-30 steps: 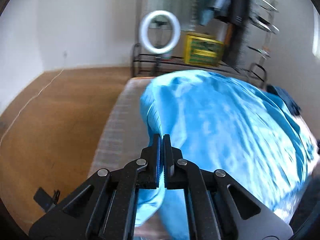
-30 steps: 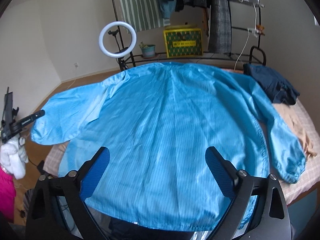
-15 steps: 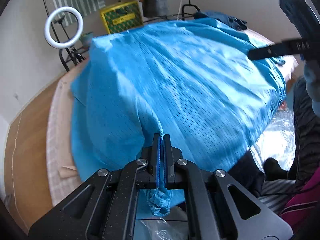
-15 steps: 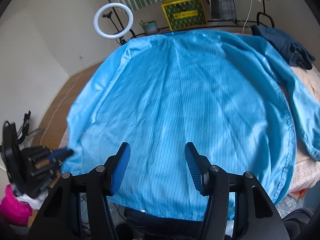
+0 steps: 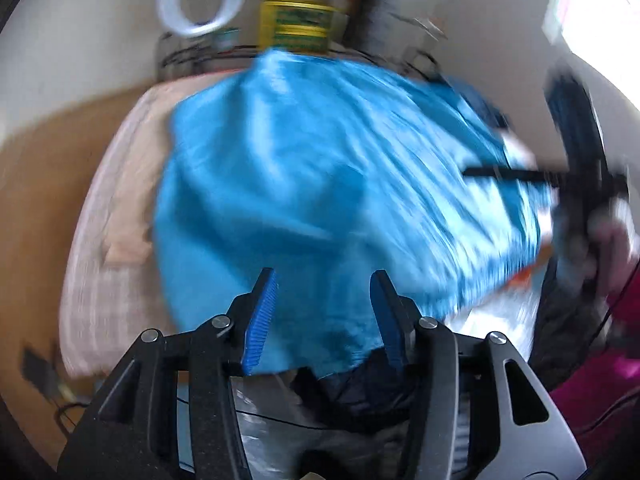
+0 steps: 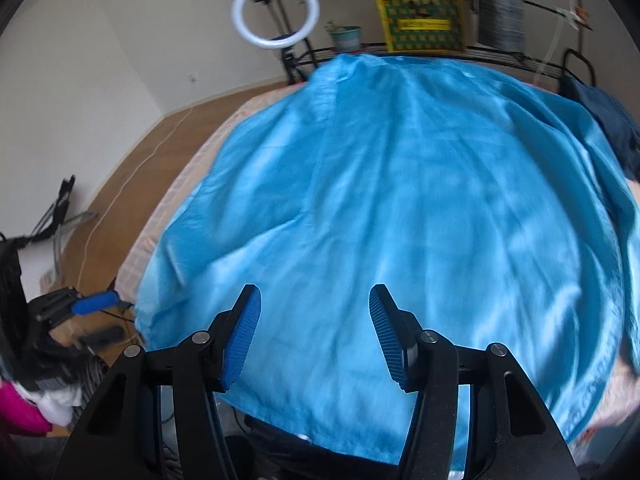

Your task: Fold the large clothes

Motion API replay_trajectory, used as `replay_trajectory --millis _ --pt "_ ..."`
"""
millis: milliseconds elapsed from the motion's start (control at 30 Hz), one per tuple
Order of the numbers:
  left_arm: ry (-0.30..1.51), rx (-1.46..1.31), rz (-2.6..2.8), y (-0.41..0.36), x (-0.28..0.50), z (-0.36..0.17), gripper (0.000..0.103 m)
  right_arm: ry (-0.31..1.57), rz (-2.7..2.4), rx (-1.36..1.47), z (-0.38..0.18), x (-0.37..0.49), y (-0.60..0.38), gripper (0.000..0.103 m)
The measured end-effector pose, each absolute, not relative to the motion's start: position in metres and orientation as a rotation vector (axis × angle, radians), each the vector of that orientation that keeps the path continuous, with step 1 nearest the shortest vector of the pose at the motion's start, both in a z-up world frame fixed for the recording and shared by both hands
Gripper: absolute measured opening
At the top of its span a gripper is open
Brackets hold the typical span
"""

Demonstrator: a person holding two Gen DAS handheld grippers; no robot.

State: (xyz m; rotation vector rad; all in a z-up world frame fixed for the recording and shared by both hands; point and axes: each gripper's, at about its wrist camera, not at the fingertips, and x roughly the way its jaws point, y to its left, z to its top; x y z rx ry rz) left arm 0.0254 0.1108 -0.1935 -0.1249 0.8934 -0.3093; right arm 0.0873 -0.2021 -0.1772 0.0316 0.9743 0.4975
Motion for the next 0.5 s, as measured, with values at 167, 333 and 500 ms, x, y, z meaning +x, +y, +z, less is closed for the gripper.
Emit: replay_trajectory --millis 167,333,500 --pt "0.958 -0.350 -0.200 0.168 0.034 -0.217 0.050 1.037 0.588 0.060 -0.192 0.093 -0.169 0.056" --pt "1.015 -0.473 -0.216 0.170 0.070 -0.243 0.050 1.108 0.621 0.145 -0.209 0.108 -0.145 0.056" --pt "1.045 -0.474 -0.238 0.158 0.111 -0.259 0.050 1.219 0.565 0.216 -0.233 0.118 -0.139 0.056"
